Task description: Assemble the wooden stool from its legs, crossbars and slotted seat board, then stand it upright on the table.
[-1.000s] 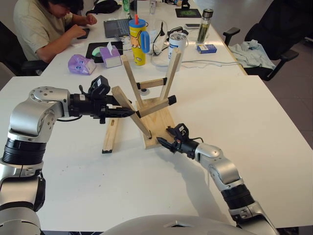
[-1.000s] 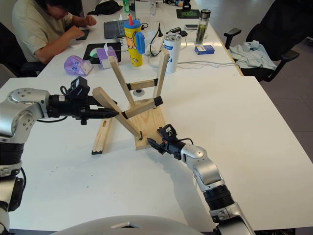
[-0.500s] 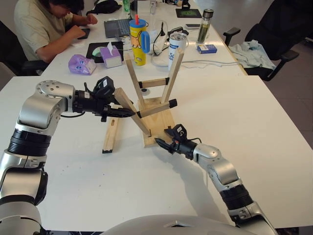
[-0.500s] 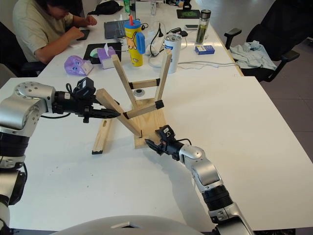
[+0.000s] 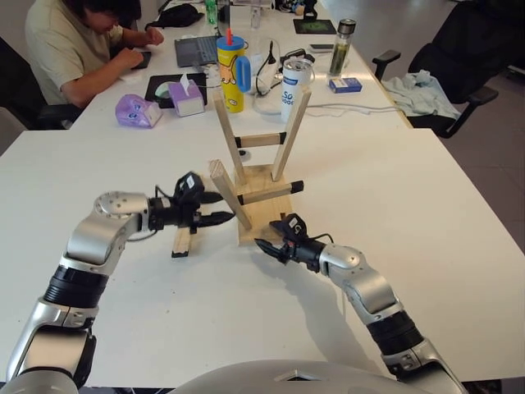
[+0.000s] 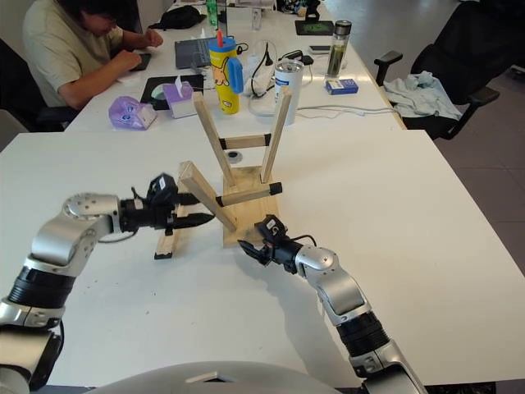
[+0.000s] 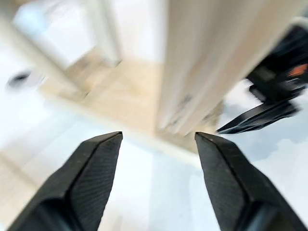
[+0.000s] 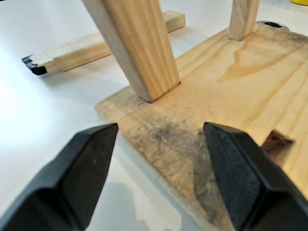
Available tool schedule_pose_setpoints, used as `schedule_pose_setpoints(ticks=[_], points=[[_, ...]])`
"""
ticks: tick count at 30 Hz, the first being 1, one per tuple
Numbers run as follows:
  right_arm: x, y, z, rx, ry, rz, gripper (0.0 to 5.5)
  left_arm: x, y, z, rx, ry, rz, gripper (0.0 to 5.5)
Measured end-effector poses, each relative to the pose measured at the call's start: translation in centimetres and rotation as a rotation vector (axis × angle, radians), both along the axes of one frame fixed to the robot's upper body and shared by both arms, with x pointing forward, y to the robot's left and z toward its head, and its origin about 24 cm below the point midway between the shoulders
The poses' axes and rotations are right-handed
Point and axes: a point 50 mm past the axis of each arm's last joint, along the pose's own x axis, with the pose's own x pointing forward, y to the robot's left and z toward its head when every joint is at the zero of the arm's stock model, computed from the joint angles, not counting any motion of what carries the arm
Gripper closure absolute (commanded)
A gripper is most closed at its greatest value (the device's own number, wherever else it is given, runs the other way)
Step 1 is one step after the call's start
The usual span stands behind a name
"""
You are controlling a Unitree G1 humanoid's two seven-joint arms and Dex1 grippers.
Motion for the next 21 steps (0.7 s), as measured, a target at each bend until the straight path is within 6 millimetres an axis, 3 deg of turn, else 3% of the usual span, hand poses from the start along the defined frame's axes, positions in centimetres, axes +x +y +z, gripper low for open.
schedule_pose_setpoints(ticks=[4, 6, 10, 12, 14, 17, 18, 21], points=[[0.0, 0.1, 0.0, 0.0, 0.0, 0.0, 2.25, 0.3, -0.3, 2.5, -0.034, -0.075, -0.005, 1.57], [0.0, 0.3, 0.0, -0.004, -0.002, 0.005, 2.25, 0.1, 0.9, 3.1, -0.005, -0.096, 0.046, 1.54], [0.1, 0.6, -0.2, -0.034, -0.029, 0.014, 2.25, -0.1, 5.9, 1.5, 0.167, -0.153, 0.412, 1.54], [0.3, 1.0, -0.1, -0.027, -0.039, 0.012, 2.25, -0.5, 6.3, 0.4, 0.197, -0.192, 0.584, 1.54], [0.5, 2.1, -0.3, -0.02, -0.045, 0.014, 2.25, -2.4, 5.1, -1.6, 0.211, -0.197, 0.734, 1.54], [0.4, 2.7, -0.4, -0.007, -0.059, 0.01, 2.25, -5.4, 2.2, -4.1, 0.14, -0.084, 0.796, 1.54], [0.2, 2.6, -0.6, 0.003, -0.075, 0.007, 2.25, -6.4, 1.1, -3.9, 0.113, -0.07, 0.853, 1.54], [-0.4, 2.3, -0.4, 0.039, -0.109, 0.004, 2.25, -7.3, 0.2, -3.2, 0.109, -0.076, 0.935, 1.54]])
